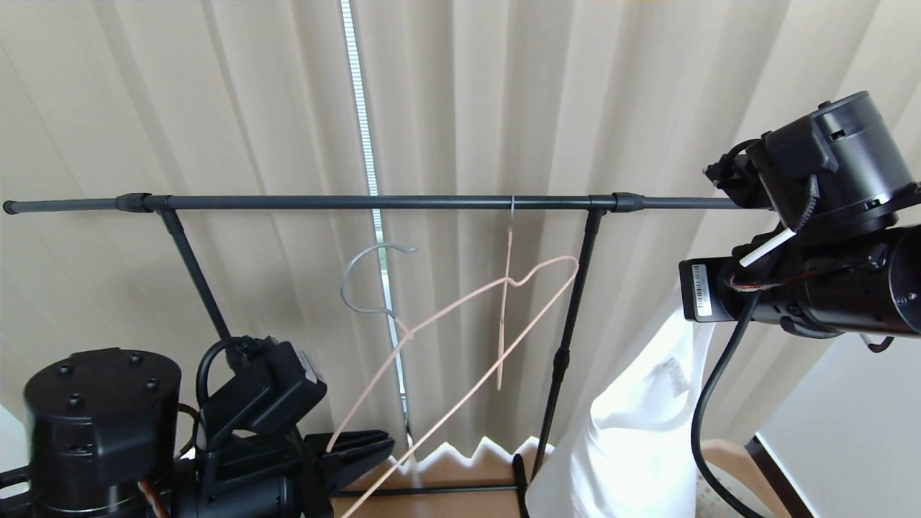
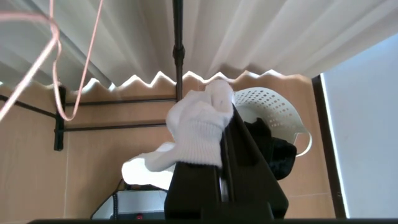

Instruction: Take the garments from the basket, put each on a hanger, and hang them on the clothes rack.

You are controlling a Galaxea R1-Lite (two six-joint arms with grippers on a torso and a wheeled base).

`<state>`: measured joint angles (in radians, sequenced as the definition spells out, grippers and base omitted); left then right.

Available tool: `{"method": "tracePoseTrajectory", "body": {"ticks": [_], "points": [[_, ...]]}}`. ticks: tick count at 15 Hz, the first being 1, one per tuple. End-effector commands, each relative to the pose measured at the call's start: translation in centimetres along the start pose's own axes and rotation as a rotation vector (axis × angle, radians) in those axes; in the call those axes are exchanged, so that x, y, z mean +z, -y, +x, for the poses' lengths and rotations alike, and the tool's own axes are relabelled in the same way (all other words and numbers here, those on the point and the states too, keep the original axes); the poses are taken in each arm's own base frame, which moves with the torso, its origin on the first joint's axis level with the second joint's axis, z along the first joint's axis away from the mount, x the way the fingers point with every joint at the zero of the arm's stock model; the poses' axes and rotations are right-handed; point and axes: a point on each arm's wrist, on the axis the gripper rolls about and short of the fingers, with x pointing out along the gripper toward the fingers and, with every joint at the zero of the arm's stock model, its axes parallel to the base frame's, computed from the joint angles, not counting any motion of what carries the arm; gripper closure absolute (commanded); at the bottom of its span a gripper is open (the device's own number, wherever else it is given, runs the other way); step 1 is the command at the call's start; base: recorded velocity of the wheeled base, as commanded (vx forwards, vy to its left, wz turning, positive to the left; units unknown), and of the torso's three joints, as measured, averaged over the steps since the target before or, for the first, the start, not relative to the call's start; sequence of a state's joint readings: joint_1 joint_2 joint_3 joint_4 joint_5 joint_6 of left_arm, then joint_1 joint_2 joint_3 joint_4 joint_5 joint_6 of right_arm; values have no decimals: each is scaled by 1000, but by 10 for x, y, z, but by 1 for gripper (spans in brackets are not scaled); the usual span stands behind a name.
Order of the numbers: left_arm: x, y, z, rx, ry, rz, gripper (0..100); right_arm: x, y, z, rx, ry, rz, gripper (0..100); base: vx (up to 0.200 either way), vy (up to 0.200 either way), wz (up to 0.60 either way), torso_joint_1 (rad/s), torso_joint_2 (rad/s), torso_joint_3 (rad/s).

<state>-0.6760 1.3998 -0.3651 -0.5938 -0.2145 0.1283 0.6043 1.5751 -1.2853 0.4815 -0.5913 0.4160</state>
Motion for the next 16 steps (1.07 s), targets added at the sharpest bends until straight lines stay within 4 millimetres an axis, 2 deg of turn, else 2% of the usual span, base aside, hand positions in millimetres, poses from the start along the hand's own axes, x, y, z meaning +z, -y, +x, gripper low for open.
{"method": "tracePoseTrajectory", "body": {"ticks": [1, 3, 9, 16], "points": [[-4, 4, -3, -23, -5, 12, 100, -1, -2, 3, -9, -6, -5, 100, 0, 0, 0, 0, 0, 0], [-11, 11, -2, -84, -30, 21, 100, -1, -3, 6, -32, -1, -9, 100, 0, 0, 0, 0, 0, 0], [-13, 15, -2, -187, -30, 16, 100, -5, -13, 23, -103, 29, -7, 100, 0, 0, 0, 0, 0, 0], [-6, 20, 22, -240, -60, 17, 100, -5, -17, 21, -84, 44, -3, 100, 0, 0, 0, 0, 0, 0]]}}
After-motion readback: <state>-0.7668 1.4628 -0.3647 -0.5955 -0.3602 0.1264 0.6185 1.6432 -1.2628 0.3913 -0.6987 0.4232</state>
